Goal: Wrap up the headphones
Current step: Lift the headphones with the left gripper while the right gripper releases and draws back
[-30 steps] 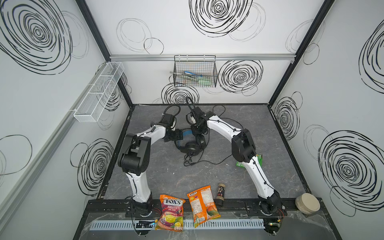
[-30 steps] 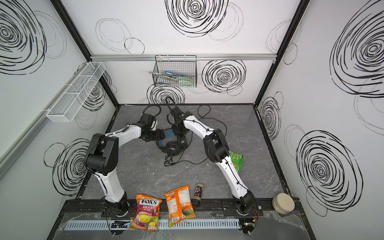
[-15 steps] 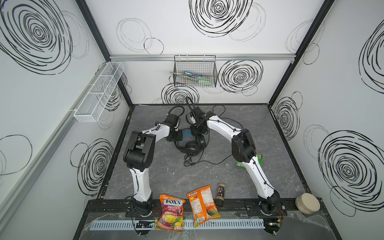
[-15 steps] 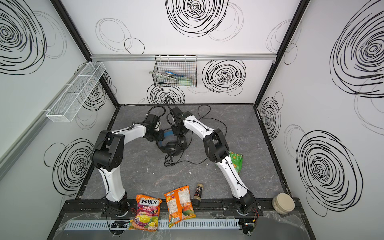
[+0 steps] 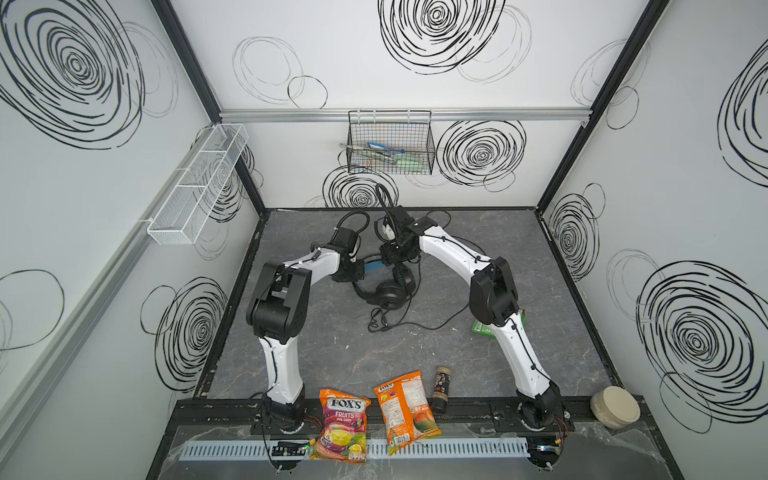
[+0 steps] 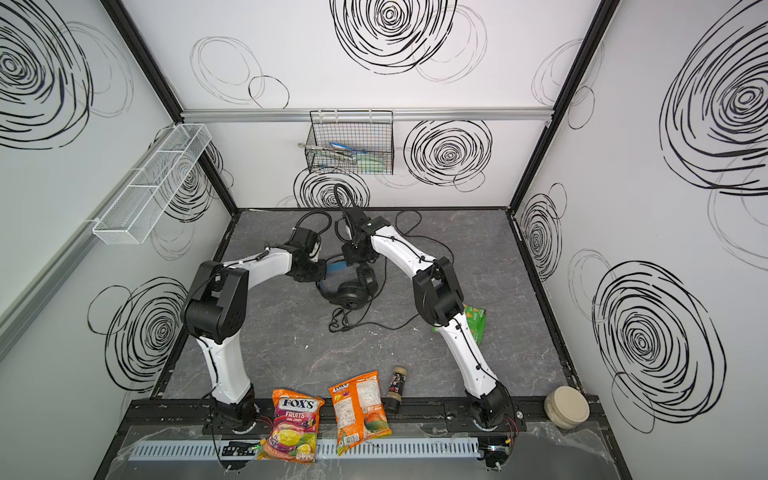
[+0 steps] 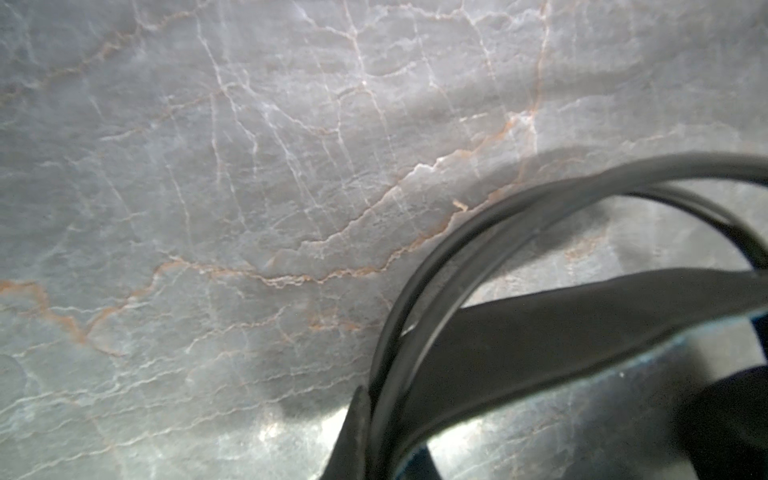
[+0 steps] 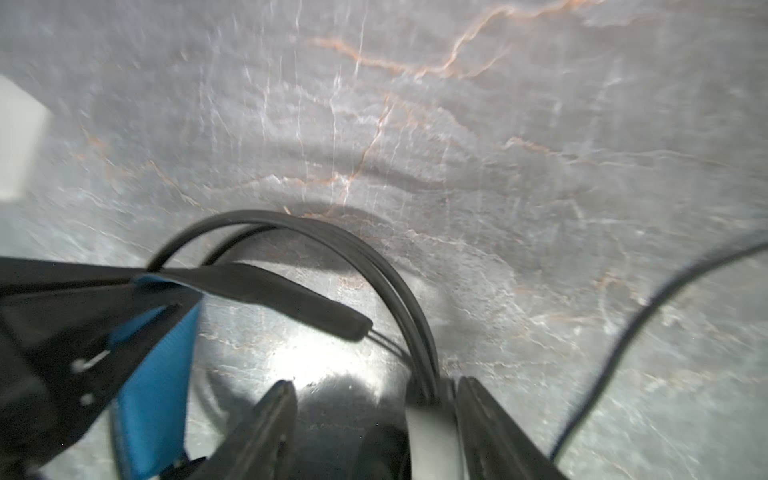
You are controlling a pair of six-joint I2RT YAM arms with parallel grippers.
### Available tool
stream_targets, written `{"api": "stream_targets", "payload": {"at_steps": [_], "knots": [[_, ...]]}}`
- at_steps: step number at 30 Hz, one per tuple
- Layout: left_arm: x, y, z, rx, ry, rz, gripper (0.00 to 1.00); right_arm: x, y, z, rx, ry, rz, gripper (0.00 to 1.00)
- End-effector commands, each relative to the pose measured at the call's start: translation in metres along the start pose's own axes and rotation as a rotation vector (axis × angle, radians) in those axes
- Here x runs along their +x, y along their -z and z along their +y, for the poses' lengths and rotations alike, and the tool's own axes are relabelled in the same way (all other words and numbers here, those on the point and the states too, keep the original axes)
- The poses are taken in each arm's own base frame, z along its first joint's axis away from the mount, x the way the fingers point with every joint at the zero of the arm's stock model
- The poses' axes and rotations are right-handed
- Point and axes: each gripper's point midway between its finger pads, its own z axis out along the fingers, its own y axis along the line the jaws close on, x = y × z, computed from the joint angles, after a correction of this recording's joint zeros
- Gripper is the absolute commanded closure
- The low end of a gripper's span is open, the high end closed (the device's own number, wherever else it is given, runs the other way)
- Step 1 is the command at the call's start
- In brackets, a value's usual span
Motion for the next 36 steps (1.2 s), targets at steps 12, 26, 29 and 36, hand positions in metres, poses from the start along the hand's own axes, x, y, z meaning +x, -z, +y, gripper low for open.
{"api": "stream_targets", "payload": {"at_steps": [12,26,29,36], "knots": [[-0.010,0.055,-0.014,0.058,0.028,-0.085,1.00,-0.054,0.137,0.010,-0.075,0.001,-0.249,0.19],[-0.057,0.204,-0.035,0.166,0.224,-0.400,1.00,-0.065,0.343,-0.039,-0.368,-0.080,-0.657,0.16],[-0.063,0.234,-0.034,0.167,0.294,-0.473,1.00,-0.049,0.368,-0.034,-0.399,-0.024,-0.695,0.16],[-0.088,0.297,-0.046,0.203,0.313,-0.555,1.00,-0.003,0.392,-0.011,-0.431,0.065,-0.722,0.14]]}}
